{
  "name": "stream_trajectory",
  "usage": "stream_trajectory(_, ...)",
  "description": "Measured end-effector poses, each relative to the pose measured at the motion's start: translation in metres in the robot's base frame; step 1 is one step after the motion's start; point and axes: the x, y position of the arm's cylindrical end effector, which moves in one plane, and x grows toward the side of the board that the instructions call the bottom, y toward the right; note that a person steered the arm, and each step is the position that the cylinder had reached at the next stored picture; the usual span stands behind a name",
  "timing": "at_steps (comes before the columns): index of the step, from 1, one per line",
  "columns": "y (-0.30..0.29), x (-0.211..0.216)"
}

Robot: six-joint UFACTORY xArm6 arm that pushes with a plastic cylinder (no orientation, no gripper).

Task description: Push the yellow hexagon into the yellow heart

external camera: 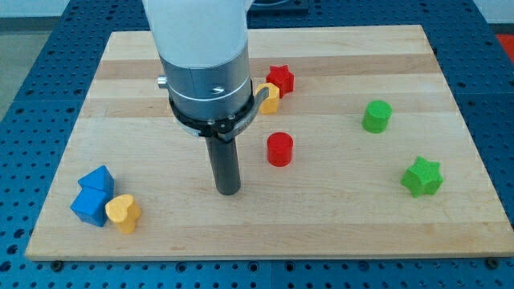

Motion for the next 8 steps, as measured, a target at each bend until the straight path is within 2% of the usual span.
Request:
stream_trajectory(2,0.008,-0.064)
stream_trajectory(3,0.055,-0.064)
stream_trajectory(7,0.094,-0.069)
stream_trajectory(8,0.094,-0.117)
